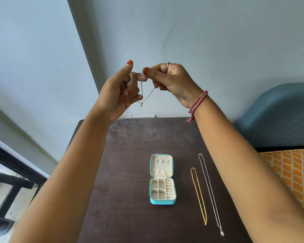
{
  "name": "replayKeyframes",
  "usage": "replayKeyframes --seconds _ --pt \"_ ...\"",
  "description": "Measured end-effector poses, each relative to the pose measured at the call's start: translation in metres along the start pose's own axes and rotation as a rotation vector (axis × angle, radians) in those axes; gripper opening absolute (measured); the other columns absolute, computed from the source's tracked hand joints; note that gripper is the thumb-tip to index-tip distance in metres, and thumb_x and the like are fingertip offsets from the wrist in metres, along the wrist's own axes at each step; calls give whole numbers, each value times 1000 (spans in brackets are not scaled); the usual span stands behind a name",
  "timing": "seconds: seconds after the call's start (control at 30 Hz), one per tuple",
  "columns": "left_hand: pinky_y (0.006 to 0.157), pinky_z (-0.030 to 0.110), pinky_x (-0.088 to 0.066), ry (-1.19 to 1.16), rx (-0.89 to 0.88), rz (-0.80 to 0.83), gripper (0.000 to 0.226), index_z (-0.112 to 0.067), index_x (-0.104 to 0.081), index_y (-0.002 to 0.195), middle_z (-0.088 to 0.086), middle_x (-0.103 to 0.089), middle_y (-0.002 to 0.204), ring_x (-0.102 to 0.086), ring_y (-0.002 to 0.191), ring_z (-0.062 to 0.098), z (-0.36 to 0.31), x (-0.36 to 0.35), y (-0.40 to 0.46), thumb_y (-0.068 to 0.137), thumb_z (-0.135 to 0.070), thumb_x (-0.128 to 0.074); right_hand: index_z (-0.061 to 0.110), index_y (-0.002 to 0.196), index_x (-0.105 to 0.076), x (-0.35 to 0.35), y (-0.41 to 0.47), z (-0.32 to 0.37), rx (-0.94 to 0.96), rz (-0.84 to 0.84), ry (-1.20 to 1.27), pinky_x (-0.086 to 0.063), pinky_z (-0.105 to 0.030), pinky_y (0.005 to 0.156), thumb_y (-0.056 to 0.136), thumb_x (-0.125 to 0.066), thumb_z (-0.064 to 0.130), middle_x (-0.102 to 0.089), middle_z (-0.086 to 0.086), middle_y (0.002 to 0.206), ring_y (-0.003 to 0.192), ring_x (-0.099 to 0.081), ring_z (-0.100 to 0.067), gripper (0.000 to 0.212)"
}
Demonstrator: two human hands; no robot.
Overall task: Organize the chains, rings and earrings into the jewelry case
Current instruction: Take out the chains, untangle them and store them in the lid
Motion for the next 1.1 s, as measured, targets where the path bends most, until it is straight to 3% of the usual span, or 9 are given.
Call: replayKeyframes --seconds 0.2,0.27,0.37,0.5,0.57,0.67,0.77,0.9,1.1 --pt "64 20 -49 -437 -19 -9 44 -5 -70 99 -9 -53 50 -37 39 6 -1 13 4 95 -42 -46 13 85 -69 -18 -17 -33 -46 46 69 -41 -16 61 89 -66 23 -62 7 61 65 -52 -9 11" --pt "74 20 -51 -495 -52 -10 43 -3 -66 109 -7 -64 60 -50 47 4 -3 16 5 94 -39 -47 12 85 -68 -25 -26 -39 -37 56 85 -43 -11 64 90 -64 17 -67 7 67 65 -57 -1 8" --pt "85 25 -51 -506 -105 -6 38 -3 -62 114 -3 -72 83 -64 67 7 -4 12 5 94 -32 -47 9 92 -68 -34 -35 -45 -21 62 129 -47 -12 72 89 -64 12 -71 0 81 78 -64 -4 5" --pt "93 30 -51 -218 -125 -73 29 -5 -56 117 6 -72 106 -69 99 18 -2 9 7 99 -23 -42 13 96 -69 -36 -39 -42 23 34 -31 -49 -16 78 87 -69 17 -72 1 91 85 -65 -8 10" --pt "88 31 -54 2 -93 -97 28 -4 -57 119 8 -72 107 -68 103 22 1 11 8 100 -21 -44 12 94 -69 -33 -38 -33 59 34 -65 -48 -17 78 87 -68 16 -72 -1 88 79 -65 -7 8" --pt "70 27 -55 199 -5 -61 29 -3 -59 116 7 -74 92 -71 86 23 8 7 8 101 -24 -45 8 94 -67 -25 -35 -24 55 55 -57 -53 -24 83 89 -66 11 -72 -5 87 81 -66 -10 7" --pt "70 28 -57 313 45 -53 33 -2 -60 111 5 -70 73 -67 67 20 11 6 10 101 -29 -45 6 96 -67 -16 -31 -26 -12 53 -52 -54 -27 83 88 -66 10 -72 -9 86 81 -67 -13 9" --pt "66 26 -54 436 120 -7 38 -6 -66 88 8 -63 70 -55 56 15 17 4 15 101 -34 -44 14 91 -69 -9 -30 -34 -110 37 18 -49 -17 72 86 -69 15 -73 -3 84 78 -67 -10 5" --pt "58 19 -44 620 191 29 45 -9 -62 79 2 -56 57 -48 52 13 22 8 16 99 -44 -43 14 94 -70 -8 -36 -49 -198 -57 94 -52 -28 79 87 -69 23 -73 2 82 76 -69 -10 12"
Point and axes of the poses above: each hand's wrist, its own y-axis towards the middle knuckle, its own x-axis out of the back of the hand, z = x × y, the point moved 8 cm from there along y, towards the middle knuckle
